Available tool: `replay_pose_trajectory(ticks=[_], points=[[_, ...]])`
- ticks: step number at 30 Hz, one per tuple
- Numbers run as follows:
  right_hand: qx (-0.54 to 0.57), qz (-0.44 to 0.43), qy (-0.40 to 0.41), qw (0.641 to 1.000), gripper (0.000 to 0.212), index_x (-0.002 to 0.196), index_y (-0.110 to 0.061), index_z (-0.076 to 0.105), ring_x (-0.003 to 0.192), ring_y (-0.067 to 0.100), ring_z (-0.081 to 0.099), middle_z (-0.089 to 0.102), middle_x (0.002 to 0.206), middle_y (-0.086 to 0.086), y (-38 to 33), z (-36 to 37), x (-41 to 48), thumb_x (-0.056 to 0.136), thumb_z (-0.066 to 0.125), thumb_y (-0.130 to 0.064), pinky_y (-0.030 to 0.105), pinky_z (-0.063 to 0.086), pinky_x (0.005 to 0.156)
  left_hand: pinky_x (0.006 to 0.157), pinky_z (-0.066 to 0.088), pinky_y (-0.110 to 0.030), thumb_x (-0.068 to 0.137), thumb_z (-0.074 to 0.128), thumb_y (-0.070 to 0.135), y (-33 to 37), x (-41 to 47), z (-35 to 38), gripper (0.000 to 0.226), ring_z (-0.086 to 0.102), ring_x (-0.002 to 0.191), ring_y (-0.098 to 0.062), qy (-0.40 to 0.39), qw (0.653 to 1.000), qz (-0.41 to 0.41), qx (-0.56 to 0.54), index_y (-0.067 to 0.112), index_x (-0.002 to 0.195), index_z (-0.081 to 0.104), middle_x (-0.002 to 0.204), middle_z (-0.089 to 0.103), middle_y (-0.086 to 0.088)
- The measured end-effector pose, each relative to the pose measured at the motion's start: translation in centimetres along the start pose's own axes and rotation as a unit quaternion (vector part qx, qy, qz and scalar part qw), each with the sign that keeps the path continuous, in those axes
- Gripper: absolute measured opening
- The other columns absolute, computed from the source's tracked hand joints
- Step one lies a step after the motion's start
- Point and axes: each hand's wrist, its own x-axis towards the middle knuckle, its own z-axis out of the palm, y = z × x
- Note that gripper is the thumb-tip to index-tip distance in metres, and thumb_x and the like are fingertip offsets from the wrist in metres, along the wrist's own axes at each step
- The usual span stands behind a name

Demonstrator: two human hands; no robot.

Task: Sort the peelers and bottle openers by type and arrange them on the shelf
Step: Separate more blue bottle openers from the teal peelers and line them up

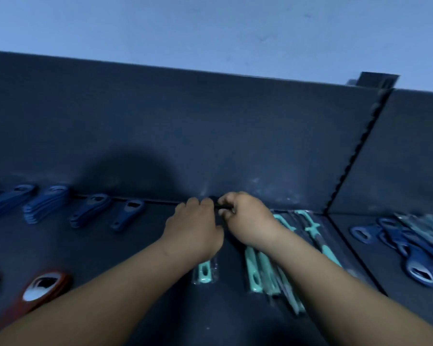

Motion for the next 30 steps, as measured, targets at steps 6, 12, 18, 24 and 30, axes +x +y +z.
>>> replay_pose_trajectory(ticks=[6, 12, 18, 24, 30], points=[[-0.067, 0.054, 0.009, 0.996, 0.039, 0.132, -0.022, 0.053, 0.124, 0.029, 0.046, 0.052, 0.129, 0.010, 5.0, -2.8, -3.9, 0.093, 0.052, -0.027, 0.031, 0.038, 0.103, 0.107, 0.032, -0.051, 0.090, 0.043, 0.057, 3.8, -0.2, 2.6, 0.064, 0.022, 0.139, -0.028, -0.070, 0.997, -0.022, 0.015, 0.024, 0.143, 0.029, 0.149, 0.027, -0.002], [-0.129, 0.117, -0.025, 0.984, 0.052, 0.142, -0.026, 0.039, 0.139, 0.029, 0.025, 0.033, 0.150, 0.005, 9.1, -4.1, -6.9, 0.094, 0.047, -0.045, 0.042, 0.024, 0.113, 0.111, 0.017, -0.060, 0.087, 0.032, 0.069, 6.3, -0.5, 4.8, 0.078, 0.008, 0.145, -0.028, -0.100, 0.993, -0.048, 0.048, 0.028, 0.150, 0.015, 0.159, 0.011, -0.001], [-0.109, 0.149, 0.063, 0.981, 0.044, 0.134, -0.027, 0.048, 0.133, 0.028, 0.033, 0.045, 0.141, 0.001, 13.9, -7.4, -8.9, 0.093, 0.047, -0.044, 0.043, 0.029, 0.110, 0.116, -0.002, -0.056, 0.089, 0.029, 0.068, 10.8, -1.1, 5.7, 0.077, -0.005, 0.148, -0.025, -0.034, 0.997, 0.033, 0.059, 0.026, 0.151, 0.010, 0.161, 0.002, -0.004], [-0.177, 0.289, 0.031, 0.940, 0.054, 0.141, -0.027, 0.038, 0.143, 0.033, 0.016, 0.026, 0.154, 0.002, 20.8, -10.2, -11.6, 0.092, 0.044, -0.051, 0.051, 0.019, 0.113, 0.117, -0.002, -0.053, 0.091, 0.032, 0.065, 15.7, -1.3, 7.9, 0.074, -0.008, 0.148, -0.024, -0.058, 0.993, 0.097, 0.019, 0.029, 0.152, 0.011, 0.161, 0.000, -0.001], [-0.151, 0.272, 0.022, 0.950, 0.044, 0.136, -0.021, 0.043, 0.127, 0.033, 0.040, 0.035, 0.146, 0.005, 22.9, -10.4, -13.9, 0.094, 0.046, -0.035, 0.042, 0.037, 0.103, 0.118, -0.001, -0.046, 0.095, 0.033, 0.057, 19.3, -1.2, 9.7, 0.068, -0.005, 0.148, -0.022, -0.072, 0.986, 0.150, 0.006, 0.028, 0.152, 0.012, 0.161, 0.004, 0.000]])
